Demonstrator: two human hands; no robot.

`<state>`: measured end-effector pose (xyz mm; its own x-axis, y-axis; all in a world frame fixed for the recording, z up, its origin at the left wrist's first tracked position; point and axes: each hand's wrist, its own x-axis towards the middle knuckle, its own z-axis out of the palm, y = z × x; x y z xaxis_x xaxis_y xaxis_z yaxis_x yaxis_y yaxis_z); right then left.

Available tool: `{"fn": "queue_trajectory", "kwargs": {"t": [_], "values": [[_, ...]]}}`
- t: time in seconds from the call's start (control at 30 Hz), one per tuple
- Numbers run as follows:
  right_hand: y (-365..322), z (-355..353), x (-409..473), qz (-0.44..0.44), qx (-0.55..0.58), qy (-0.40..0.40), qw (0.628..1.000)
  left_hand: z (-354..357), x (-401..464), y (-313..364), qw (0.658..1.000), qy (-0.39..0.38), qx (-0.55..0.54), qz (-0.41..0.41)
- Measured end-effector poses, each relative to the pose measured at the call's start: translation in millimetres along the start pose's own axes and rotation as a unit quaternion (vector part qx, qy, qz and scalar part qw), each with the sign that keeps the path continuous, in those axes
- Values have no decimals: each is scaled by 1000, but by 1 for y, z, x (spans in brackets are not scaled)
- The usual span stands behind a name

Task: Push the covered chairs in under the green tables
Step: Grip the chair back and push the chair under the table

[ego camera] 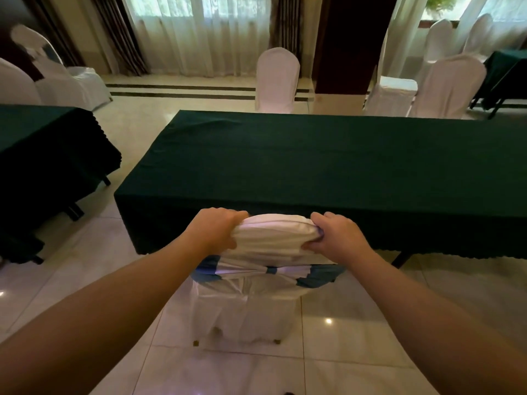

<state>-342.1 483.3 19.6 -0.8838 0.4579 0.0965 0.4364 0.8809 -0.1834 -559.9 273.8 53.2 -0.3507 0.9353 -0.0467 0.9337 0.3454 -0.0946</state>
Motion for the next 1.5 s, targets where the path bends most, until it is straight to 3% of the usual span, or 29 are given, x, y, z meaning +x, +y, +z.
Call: {"fn": "queue_trajectory", "kwargs": {"t": [0.33, 0.77, 1.5], "values": [[16, 3, 103, 26, -6, -25, 999, 11, 88, -55, 999, 1, -34, -3], [-41, 31, 187, 12, -58, -18, 998, 46, 117, -157, 998, -1, -59, -16], [-93, 59, 200, 50, -45, -29, 997, 92, 108, -205, 997, 32, -68, -27]]}}
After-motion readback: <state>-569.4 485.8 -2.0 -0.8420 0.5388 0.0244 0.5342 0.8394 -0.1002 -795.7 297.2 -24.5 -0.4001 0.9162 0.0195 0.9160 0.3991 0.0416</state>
